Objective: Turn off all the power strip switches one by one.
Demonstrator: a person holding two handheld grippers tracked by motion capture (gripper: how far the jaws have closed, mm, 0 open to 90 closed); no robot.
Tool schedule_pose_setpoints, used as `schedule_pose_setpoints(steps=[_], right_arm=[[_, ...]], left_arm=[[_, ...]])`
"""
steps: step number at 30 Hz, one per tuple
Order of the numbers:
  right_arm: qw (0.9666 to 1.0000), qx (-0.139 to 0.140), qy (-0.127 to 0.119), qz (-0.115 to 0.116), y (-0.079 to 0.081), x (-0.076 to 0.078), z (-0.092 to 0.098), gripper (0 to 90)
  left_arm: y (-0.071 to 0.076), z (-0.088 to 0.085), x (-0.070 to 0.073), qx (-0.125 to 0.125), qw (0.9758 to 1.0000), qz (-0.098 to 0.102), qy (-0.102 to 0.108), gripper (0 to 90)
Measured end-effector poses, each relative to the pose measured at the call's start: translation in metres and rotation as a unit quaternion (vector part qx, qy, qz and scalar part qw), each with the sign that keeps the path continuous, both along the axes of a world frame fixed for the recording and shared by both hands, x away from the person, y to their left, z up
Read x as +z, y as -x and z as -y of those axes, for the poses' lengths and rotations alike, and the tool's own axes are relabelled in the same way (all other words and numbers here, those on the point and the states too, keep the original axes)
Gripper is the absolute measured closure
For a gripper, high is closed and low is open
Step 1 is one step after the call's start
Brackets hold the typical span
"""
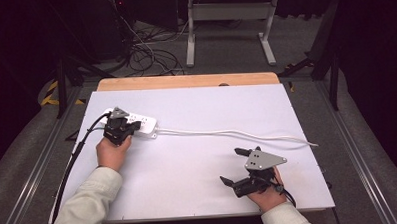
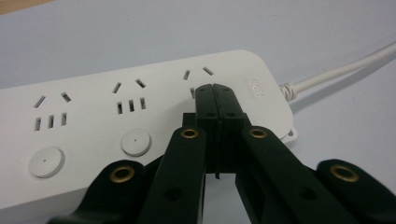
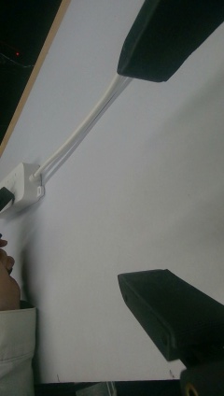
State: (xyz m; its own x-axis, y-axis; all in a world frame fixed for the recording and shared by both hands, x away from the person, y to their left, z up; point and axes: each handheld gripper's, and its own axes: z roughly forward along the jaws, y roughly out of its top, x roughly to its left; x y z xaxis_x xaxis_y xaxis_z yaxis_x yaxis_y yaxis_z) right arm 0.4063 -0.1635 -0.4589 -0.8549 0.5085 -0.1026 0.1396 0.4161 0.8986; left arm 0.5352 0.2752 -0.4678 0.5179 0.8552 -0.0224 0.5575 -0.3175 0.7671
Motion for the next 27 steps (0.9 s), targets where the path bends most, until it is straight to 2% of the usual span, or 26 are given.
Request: schedule_pose_setpoints(steps=[6, 8, 10, 17, 21, 27], right_arm=[[1.0, 0.0, 0.0, -0.001, 0.0001, -0.0001, -0.0002, 3.3], [1.0, 0.0, 0.0, -0.001, 0.0, -0.0001, -0.0003, 3.3], [1.0, 0.0, 0.0, -0.001, 0.0, -0.0002, -0.0003, 3.3], [1.0, 0.001, -0.001, -0.003, 0.0006, -0.0002, -0.0004, 3.3], [1.0, 0.001, -0.001, -0.003, 0.0007, -0.0003, -0.0003, 3.3], [1.0, 0.0, -0.001, -0.002, 0.0009, -0.0002, -0.0002, 3.3]], left_arm=[[0.0004, 0.0013, 0.0001, 0.002, 1.0, 0.0, -0.003, 90.0], [0.001, 0.0026, 0.0003, 0.004, 0.9999, 0.008, -0.014, 90.0], [0.0016, 0.0042, 0.0004, 0.006, 0.9998, 0.007, -0.016, 90.0], [0.0004, 0.0019, 0.0009, 0.008, 0.9999, -0.003, -0.007, 90.0], [0.0024, 0.0056, 0.0006, 0.007, 0.9995, 0.011, -0.028, 90.0], [0.0027, 0.0062, 0.0001, 0.007, 0.9995, 0.01, -0.028, 90.0]])
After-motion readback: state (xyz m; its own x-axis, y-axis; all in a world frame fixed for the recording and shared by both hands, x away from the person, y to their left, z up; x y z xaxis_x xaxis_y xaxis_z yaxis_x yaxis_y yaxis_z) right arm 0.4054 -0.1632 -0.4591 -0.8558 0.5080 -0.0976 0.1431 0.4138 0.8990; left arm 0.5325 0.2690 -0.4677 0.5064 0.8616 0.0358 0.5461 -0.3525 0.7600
